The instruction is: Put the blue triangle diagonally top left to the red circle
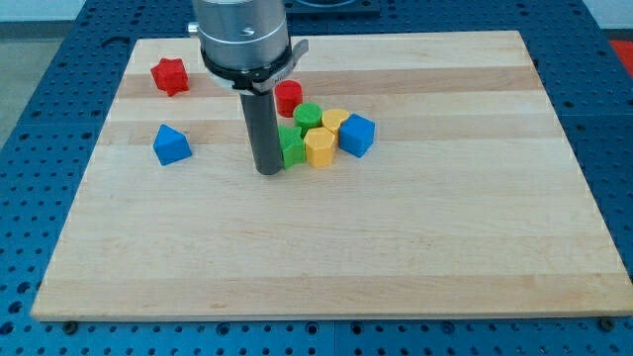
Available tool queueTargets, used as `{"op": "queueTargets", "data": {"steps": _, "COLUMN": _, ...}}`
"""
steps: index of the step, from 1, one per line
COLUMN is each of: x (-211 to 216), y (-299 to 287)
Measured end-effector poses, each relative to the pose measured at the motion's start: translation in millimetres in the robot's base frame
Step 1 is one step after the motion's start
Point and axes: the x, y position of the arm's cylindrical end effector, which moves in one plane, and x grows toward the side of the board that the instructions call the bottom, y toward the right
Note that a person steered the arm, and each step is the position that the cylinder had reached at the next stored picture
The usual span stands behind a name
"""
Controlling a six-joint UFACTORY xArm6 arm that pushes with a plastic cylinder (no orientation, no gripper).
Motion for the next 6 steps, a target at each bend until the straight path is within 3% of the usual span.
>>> {"op": "queueTargets", "data": {"steps": 2, "x": 24, "y": -24}}
{"op": "queueTargets", "data": {"steps": 3, "x": 51, "y": -92}}
{"op": "queueTargets", "data": {"steps": 4, "x": 40, "y": -151}}
{"op": "queueTargets", "data": {"steps": 6, "x": -37, "y": -120}}
